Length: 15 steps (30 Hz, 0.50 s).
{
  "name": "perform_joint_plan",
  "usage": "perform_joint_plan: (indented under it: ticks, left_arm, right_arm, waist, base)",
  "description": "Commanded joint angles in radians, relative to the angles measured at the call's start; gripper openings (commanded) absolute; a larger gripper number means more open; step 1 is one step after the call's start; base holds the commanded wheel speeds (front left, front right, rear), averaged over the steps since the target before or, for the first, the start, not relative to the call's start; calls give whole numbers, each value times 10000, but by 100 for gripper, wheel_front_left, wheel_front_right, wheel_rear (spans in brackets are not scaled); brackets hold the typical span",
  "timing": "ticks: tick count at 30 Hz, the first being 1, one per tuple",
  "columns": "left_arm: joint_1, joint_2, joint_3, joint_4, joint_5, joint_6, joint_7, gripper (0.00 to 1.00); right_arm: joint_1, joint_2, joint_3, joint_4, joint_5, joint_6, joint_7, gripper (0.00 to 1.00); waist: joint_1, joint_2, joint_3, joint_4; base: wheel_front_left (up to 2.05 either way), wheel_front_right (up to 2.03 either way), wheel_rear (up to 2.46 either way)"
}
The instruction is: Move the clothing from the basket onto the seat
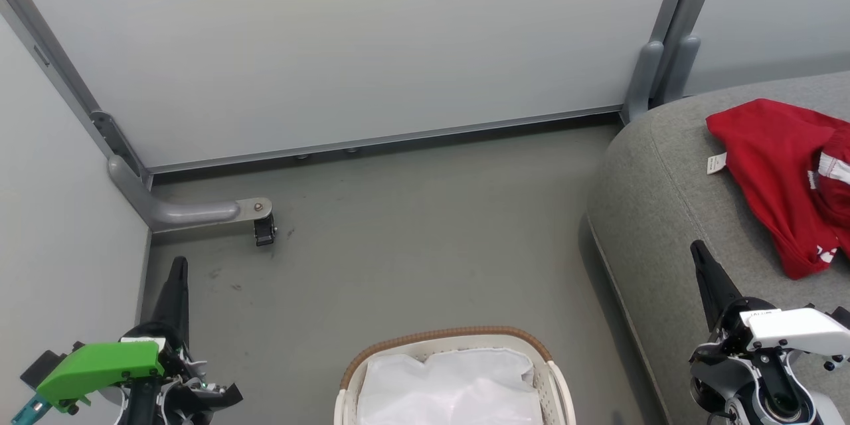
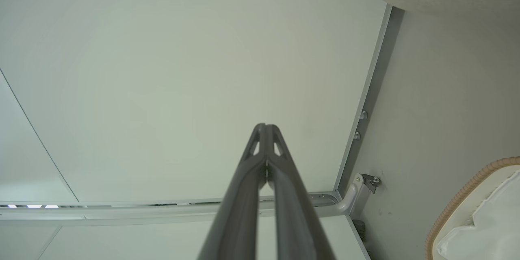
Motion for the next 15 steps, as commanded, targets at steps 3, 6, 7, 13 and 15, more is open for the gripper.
perform_joint_plan:
  ticks: [3,6,7,13,15]
  left_arm:
    - [-116,58,26,-18,-33,-61,31,0]
    - [-116,58,26,-19,-33,-61,31,0]
    - [-116,58,26,-19,-33,-61,31,0]
    - [-116,58,26,-19,-33,-61,31,0]
    - [-116,58,26,-18,-33,-61,31,0]
  right_arm:
    - [104,-26,-18,-36,27,0,31,0]
    - [104,-26,-18,-36,27,0,31,0]
    - [104,-26,-18,-36,27,0,31,0]
    - [104,-26,-17,-36,28,0,30,0]
    - [104,-26,-17,-35,28,0,30,0]
  waist:
    - [0,0,0,1]
    - [0,0,0,1]
    - [0,0,0,1]
    - [0,0,0,1]
    - [0,0,0,1]
  base:
    - [0,0,0]
    - [0,0,0]
    - [0,0,0]
    - [0,0,0]
    - [0,0,0]
